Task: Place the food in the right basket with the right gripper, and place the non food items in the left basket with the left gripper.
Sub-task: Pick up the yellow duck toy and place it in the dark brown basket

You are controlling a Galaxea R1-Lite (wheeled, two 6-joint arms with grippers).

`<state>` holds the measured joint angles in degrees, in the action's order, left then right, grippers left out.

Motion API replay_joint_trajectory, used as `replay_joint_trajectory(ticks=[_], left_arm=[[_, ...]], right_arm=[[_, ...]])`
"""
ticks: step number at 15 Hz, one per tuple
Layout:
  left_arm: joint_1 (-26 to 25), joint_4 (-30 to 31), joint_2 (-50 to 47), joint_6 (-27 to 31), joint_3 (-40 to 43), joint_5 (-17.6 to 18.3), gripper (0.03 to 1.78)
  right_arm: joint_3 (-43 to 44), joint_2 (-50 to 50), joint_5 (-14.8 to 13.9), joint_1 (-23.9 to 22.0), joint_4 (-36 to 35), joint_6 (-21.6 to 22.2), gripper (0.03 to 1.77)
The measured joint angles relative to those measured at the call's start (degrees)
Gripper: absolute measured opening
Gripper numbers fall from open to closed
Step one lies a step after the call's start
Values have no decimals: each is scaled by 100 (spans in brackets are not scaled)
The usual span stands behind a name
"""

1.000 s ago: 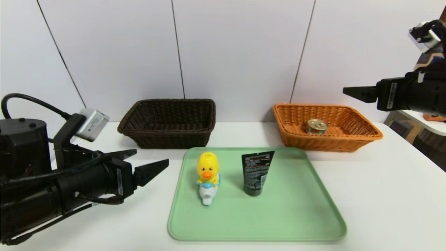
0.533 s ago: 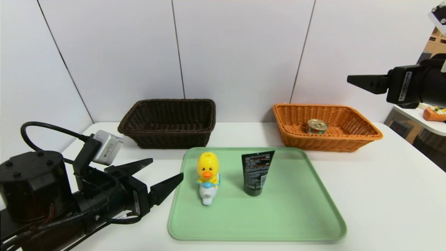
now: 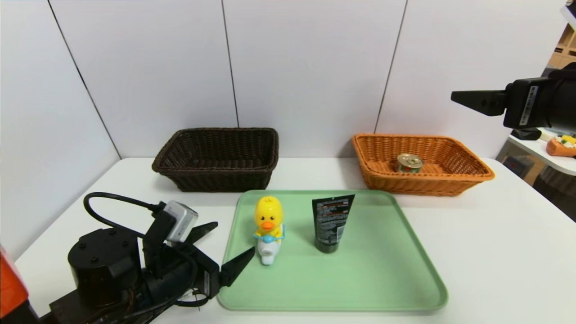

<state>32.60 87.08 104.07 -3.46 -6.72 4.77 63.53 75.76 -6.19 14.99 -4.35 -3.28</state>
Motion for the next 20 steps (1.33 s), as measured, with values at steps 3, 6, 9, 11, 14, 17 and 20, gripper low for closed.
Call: replay_joint_trajectory(ticks=[3, 6, 9, 11, 14, 17, 20], left_arm=[[276, 10, 166, -26, -157, -245, 169], [491, 11, 211, -41, -276, -375, 169], [623, 10, 202, -61, -361, -507, 169], [646, 10, 196, -83, -397, -512, 169], [712, 10, 205, -127, -555, -523, 169], [756, 10, 274, -133, -772, -614, 169], [786, 10, 411, -185, -891, -624, 169]], right_arm=[[-30, -40, -2, 0, 37, 0, 169], [-51, -55, 5, 0, 63, 0, 169], [-115, -60, 16, 0, 66, 4, 169], [-165, -63, 18, 0, 63, 4, 169], [-204, -63, 16, 0, 61, 22, 169], [-208, -60, 18, 0, 61, 20, 169], [-208, -60, 13, 0, 59, 22, 169]])
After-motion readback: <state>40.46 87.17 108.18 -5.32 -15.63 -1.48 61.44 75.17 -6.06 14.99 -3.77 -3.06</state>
